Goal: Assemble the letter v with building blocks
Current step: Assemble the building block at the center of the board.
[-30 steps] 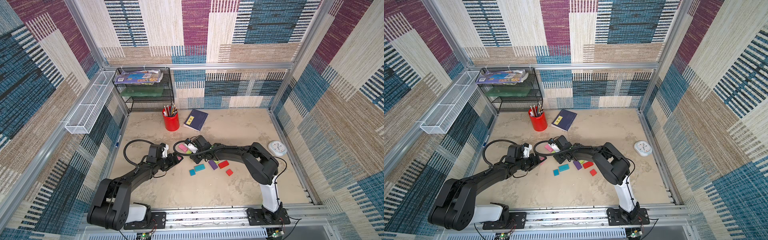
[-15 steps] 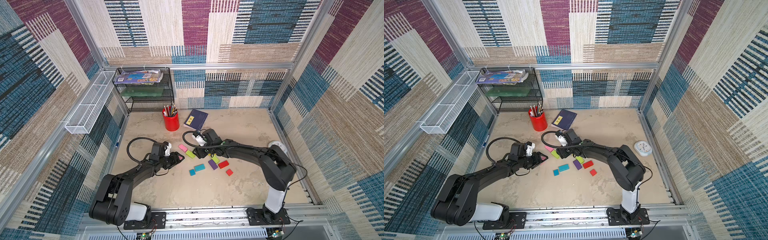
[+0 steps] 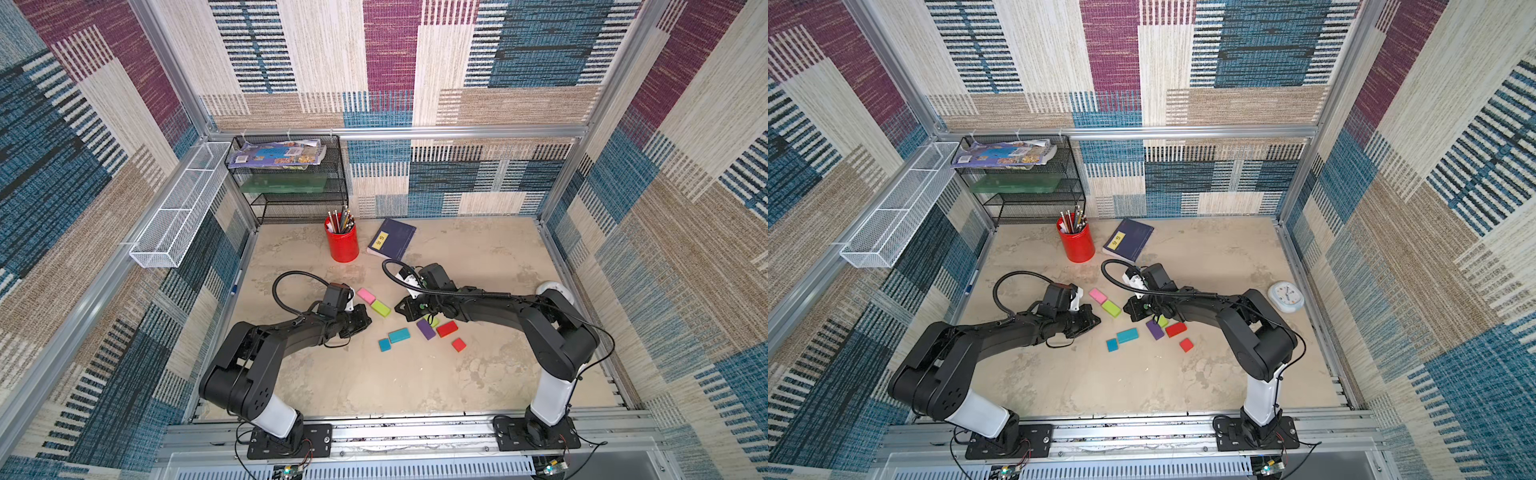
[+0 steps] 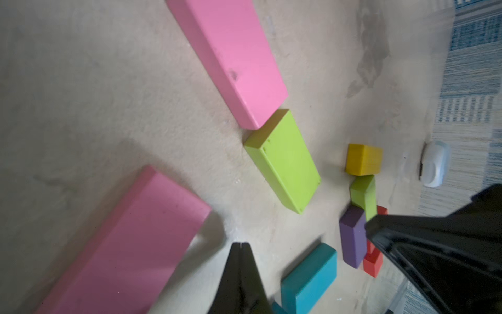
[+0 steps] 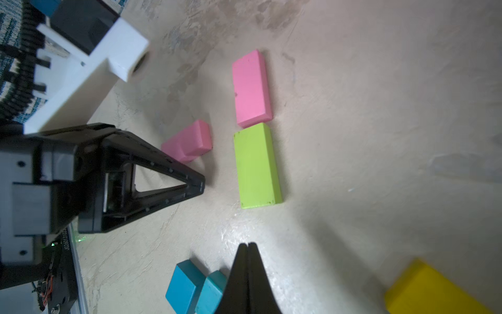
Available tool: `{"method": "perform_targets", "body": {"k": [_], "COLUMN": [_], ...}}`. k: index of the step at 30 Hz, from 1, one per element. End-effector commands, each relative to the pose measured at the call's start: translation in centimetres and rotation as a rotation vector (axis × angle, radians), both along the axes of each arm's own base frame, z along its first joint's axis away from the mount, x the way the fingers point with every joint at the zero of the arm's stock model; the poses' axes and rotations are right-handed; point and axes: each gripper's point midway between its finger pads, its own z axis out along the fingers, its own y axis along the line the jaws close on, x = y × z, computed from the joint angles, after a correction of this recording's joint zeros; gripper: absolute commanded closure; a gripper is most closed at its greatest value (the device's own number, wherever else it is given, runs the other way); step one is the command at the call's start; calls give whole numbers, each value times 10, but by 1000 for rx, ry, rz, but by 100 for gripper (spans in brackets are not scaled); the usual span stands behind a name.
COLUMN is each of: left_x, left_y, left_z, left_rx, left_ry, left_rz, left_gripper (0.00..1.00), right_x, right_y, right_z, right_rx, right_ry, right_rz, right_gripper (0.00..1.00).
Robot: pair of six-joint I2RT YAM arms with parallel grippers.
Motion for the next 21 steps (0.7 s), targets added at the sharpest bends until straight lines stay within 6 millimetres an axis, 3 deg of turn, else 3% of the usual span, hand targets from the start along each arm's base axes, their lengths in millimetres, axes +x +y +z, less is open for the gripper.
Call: {"method": "perform_targets", "body": {"k": [1,10,21], "left_x": [12,12,19], "left_y": [6,12,3], "left_z": [-2,-7,-21], "left_rx": [40,84,37], "left_ry": [-25,-29,1], "left_rz": [84,136,163], "left_gripper": [100,100,100], "right_x": [0,-2,0], "right_y": [9,4,4], "right_z": [-2,-23,-43], "right_rx": [45,37,42], "right_ry": [22,59,100], "right_rz": [5,-7,-40], "right_gripper": [100,100,100]}}
